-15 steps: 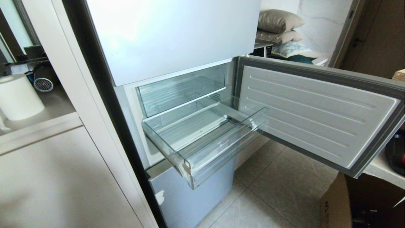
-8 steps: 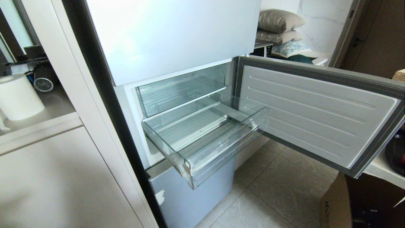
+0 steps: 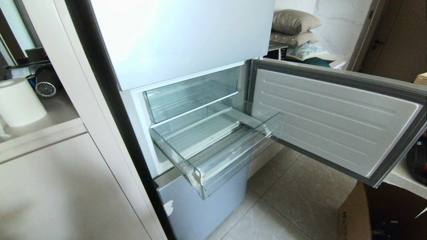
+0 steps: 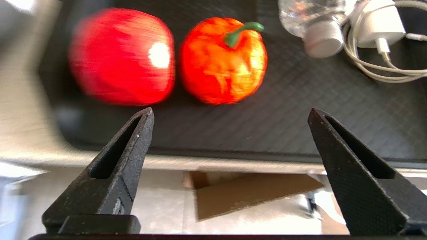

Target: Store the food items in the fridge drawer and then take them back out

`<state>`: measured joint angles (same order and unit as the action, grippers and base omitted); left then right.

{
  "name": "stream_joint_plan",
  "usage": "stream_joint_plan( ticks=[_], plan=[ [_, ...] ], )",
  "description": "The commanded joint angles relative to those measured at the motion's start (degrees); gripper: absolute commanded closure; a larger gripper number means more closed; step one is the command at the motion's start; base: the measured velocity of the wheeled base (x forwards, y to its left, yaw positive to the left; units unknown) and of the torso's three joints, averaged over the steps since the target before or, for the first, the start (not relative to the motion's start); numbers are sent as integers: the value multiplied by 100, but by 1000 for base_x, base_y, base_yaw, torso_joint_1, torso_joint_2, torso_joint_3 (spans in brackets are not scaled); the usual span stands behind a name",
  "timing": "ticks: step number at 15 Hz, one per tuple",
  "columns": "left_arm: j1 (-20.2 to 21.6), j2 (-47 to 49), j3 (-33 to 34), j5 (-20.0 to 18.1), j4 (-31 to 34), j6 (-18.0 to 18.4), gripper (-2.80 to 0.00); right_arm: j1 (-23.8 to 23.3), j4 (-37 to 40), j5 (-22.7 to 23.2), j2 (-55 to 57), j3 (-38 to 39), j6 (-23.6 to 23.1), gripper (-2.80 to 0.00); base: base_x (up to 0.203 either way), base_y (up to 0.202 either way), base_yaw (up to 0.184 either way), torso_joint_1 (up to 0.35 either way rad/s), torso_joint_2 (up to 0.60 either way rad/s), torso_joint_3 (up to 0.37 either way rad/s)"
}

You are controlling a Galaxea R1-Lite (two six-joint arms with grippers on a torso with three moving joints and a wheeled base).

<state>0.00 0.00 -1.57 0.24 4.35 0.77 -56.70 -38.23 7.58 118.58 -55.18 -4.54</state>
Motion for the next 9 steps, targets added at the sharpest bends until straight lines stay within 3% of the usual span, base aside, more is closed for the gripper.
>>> stream_joint_plan(
  ticks=[1,9],
  plan=[
    [0,0,-1,2,4,2,0,-47,-9,-55,388,-216,-38,-280,0,0,0,0,0,0],
    [0,0,-1,2,4,2,0,-240,344,-87,1076,-1302,-177,-280,0,0,0,0,0,0]
  ],
)
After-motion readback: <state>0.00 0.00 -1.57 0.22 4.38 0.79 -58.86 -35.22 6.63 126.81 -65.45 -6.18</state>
